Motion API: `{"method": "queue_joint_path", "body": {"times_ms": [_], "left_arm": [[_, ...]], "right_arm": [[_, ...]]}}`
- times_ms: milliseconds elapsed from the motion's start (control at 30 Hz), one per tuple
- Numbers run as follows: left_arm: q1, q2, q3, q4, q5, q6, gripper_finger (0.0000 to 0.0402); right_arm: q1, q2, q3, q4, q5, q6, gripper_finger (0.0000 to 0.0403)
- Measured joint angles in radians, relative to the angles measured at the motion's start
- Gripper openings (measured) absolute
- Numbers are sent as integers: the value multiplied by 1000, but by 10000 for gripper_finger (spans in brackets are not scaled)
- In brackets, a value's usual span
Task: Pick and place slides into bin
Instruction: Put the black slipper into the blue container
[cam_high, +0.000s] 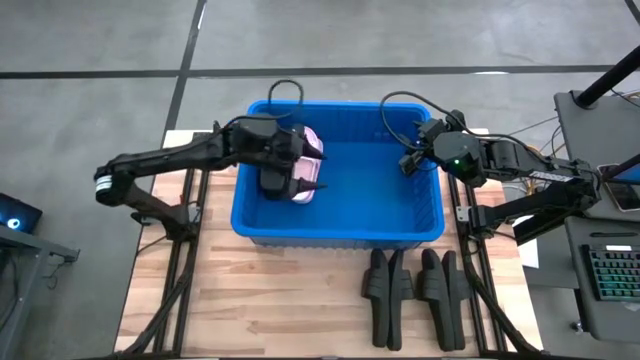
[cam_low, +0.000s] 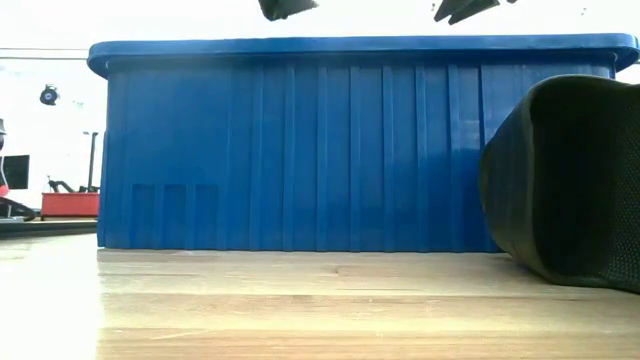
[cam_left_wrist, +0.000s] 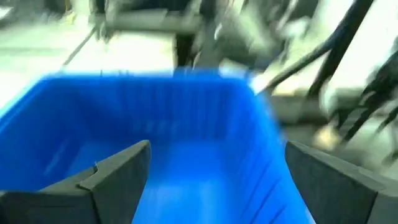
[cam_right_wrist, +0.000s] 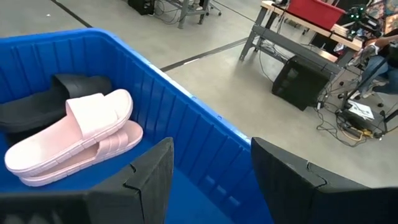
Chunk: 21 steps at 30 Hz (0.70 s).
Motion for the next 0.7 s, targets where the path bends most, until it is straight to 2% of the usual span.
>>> {"method": "queue_joint_path", "body": {"times_ms": [167,233,300,467,567,700], "left_arm": [[-41,-14,-3,154,16,-197,354],[-71,0,-4,198,8,-251,354],[-113,27,-2,235,-41,-307,354],[-228,97,23,217,-158,-374,354],[-300,140,49,231,-275,-398,354],[-387,193,80,226,-372,-423,354]], "right_arm": [[0,0,0,-27,-1,3,206],[-2,-3,0,-60,-30,63,206],[-17,-7,5,-118,-80,107,206],[-26,-16,22,-260,-90,228,206],[-26,-25,22,-292,-95,210,206],[-26,-40,22,-294,-104,127,206]]}}
